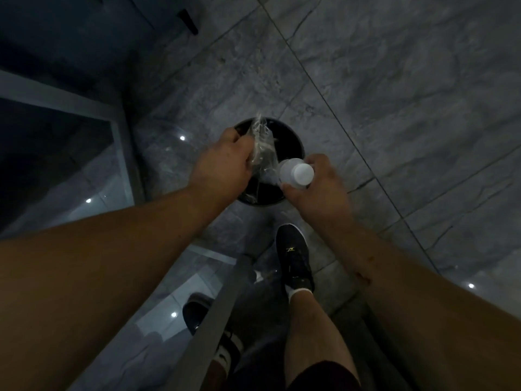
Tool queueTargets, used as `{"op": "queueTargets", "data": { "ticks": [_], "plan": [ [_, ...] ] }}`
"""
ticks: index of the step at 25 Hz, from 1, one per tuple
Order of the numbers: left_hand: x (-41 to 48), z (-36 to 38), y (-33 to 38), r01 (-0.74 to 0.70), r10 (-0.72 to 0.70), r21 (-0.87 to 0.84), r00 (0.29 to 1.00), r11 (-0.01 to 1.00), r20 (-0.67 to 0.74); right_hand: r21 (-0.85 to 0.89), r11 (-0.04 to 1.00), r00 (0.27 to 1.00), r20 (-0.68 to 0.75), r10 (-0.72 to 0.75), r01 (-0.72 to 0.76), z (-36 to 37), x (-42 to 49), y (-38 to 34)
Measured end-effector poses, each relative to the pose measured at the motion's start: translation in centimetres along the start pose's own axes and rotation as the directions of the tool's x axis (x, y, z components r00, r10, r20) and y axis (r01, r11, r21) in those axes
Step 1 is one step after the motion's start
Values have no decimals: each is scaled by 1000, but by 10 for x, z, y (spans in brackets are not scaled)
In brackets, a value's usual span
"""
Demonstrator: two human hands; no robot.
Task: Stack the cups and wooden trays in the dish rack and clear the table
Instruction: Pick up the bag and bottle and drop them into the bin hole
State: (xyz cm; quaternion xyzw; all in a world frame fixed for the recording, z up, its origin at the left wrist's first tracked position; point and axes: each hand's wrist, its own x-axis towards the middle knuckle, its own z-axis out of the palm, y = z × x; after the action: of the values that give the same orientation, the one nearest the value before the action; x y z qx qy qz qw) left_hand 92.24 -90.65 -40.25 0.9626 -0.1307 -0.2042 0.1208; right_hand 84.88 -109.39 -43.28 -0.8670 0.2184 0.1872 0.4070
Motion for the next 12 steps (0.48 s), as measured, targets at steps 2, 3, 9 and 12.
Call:
{"op": "queueTargets", "data": {
  "ticks": [2, 3, 9, 12],
  "plan": [
    [4, 17, -2, 15, -15, -7, 999, 1000, 30, -35, 999, 1000, 6, -19, 19, 10, 7, 8],
    [6, 25, -2, 22, -22, 4, 999, 1000, 45, -54, 998, 1000, 12, -24, 25, 14, 11, 12],
    [24, 59, -8, 55, -59, 49, 994, 997, 92, -134, 988, 997, 24, -74, 77, 29, 34, 33],
    [29, 71, -11, 87, -90, 22, 986, 996, 138, -157, 982, 994, 25, -106, 109, 35, 41, 37]
  ]
}}
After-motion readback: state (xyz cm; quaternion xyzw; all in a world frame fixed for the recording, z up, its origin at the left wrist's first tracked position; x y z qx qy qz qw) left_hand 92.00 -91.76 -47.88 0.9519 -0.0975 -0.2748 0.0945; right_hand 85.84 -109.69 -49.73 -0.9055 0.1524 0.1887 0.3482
